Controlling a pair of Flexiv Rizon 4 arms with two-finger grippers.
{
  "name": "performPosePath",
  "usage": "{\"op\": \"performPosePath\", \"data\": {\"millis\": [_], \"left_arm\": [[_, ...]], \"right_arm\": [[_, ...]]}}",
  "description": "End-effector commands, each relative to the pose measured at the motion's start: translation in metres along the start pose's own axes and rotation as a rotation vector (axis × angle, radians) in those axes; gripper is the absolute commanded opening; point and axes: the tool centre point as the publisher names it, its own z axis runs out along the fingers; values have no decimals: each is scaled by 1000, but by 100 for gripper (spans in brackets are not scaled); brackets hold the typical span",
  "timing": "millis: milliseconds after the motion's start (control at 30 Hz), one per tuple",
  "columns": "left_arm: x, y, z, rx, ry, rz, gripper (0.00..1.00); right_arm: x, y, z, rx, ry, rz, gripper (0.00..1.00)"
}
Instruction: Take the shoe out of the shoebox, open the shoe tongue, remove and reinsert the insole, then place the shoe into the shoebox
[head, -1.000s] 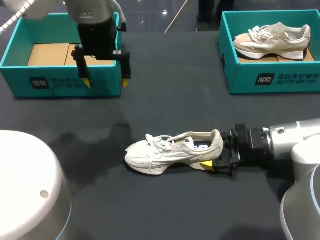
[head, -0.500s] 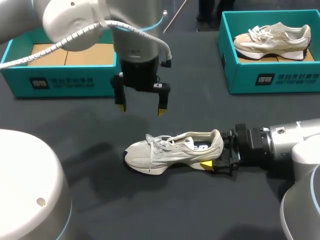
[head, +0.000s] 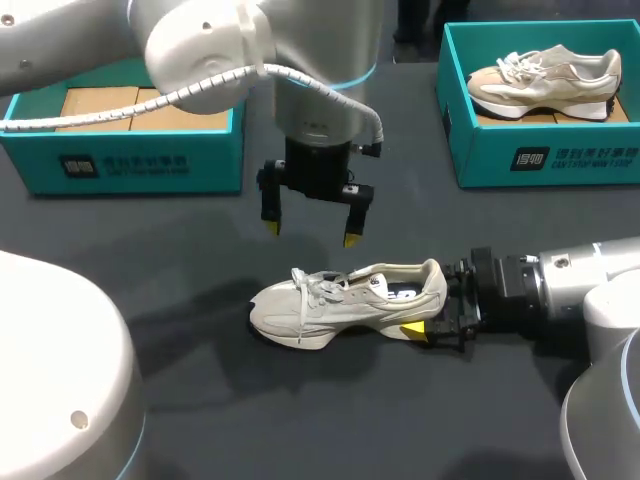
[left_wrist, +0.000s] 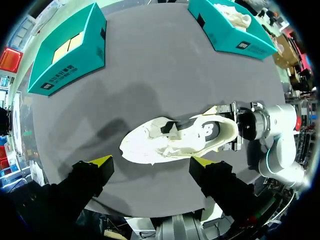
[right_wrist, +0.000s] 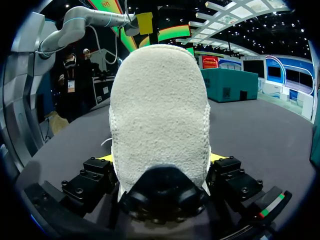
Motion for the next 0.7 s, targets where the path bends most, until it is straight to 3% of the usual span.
{"op": "performPosePath", "data": {"millis": [33,333,700], "left_arm": [[32,-15,16,-71,-40,-3,100],[64,-13,28,-188,-58,-14,100],[69,-11,28,-180,-77,-20,100]], "right_arm": [[-2,0,1,5,0,2,0],[-2,0,1,5,0,2,0],[-2,0,1,5,0,2,0]]}}
